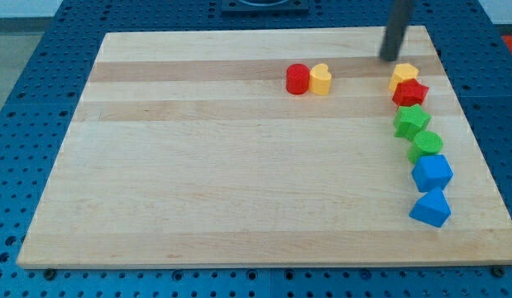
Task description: Slide the yellow hexagon close to the yellow heart
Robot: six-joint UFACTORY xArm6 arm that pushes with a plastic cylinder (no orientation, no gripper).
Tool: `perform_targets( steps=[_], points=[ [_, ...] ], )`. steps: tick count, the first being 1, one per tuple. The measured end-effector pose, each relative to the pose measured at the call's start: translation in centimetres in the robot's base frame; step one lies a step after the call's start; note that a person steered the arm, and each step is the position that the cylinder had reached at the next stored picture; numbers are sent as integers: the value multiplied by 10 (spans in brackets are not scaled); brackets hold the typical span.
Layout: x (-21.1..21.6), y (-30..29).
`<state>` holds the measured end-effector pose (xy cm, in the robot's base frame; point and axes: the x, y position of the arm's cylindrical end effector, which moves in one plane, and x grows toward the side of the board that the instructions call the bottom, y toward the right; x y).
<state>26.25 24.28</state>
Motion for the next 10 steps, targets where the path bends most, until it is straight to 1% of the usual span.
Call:
perform_targets(
  steps=[1,2,3,4,5,7,10],
  points=[
    [10,41],
    [66,55],
    [67,55],
    [58,52],
    [56,36],
    [71,3],
    [70,-57]
  ],
)
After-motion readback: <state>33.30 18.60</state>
